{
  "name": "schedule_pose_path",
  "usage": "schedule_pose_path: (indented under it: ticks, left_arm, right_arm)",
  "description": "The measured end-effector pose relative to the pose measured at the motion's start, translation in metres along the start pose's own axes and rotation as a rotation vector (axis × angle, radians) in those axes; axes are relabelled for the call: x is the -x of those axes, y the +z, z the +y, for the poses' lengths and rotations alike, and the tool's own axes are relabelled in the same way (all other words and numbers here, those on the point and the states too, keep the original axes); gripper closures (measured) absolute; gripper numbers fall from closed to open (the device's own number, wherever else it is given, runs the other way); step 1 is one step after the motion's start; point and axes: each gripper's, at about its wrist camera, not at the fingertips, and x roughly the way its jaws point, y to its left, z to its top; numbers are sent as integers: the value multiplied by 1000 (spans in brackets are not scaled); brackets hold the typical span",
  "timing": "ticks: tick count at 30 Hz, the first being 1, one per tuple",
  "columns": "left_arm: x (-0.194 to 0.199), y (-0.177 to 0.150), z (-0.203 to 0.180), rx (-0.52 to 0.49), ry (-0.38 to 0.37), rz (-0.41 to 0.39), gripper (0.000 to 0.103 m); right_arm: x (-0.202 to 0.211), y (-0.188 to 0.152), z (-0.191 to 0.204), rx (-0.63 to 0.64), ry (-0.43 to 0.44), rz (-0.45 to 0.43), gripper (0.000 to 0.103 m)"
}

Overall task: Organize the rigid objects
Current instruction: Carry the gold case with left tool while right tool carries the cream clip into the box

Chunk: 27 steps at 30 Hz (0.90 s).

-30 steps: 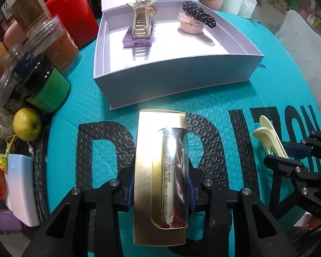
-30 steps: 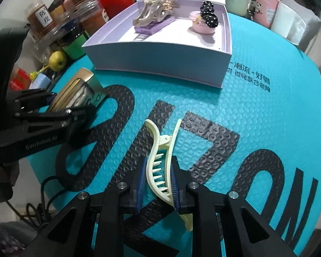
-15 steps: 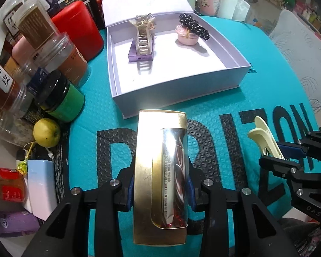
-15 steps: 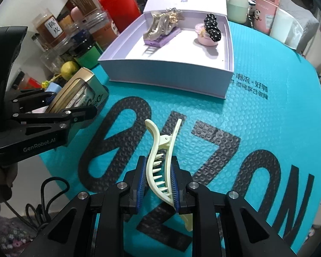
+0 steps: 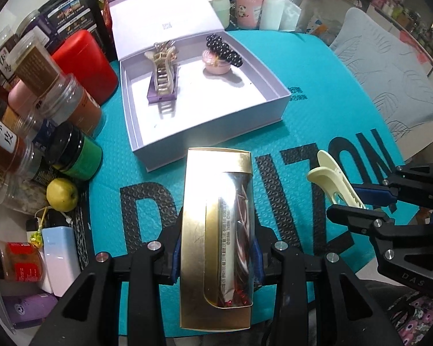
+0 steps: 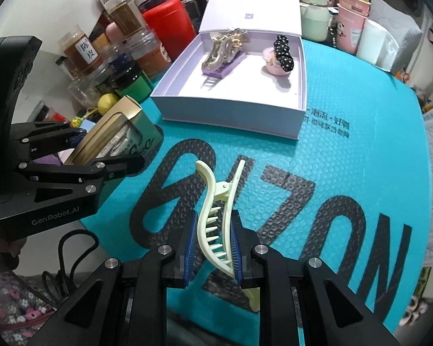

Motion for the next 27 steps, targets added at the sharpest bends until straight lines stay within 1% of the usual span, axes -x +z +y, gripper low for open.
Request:
schedule_pose_path:
  ticks: [3, 4, 9, 15, 19, 21, 27]
  left_arm:
    - [4, 3, -3, -25, 0, -7, 66]
    - [5, 5, -4, -29, 6, -10, 66]
    - [10, 9, -6, -19, -19, -14, 66]
    - [16, 21, -10, -51, -53, -26, 66]
    - [18, 31, -8, -55, -44, -43, 67]
    - [18, 36, -7, -65, -25, -58, 66]
    - [19, 50, 2, -66, -31, -78, 66]
  right_arm:
    - [6, 2, 0, -17, 27, -15, 82]
    - [8, 2, 1, -15, 23, -19, 82]
    - [16, 5, 5, -2, 11, -43, 82]
    - [21, 18, 6, 5, 13, -71, 82]
    - [25, 29, 7, 8, 11, -96, 82]
    - [27, 35, 6, 8, 7, -108, 82]
    - [27, 54, 2, 4, 10, -133, 82]
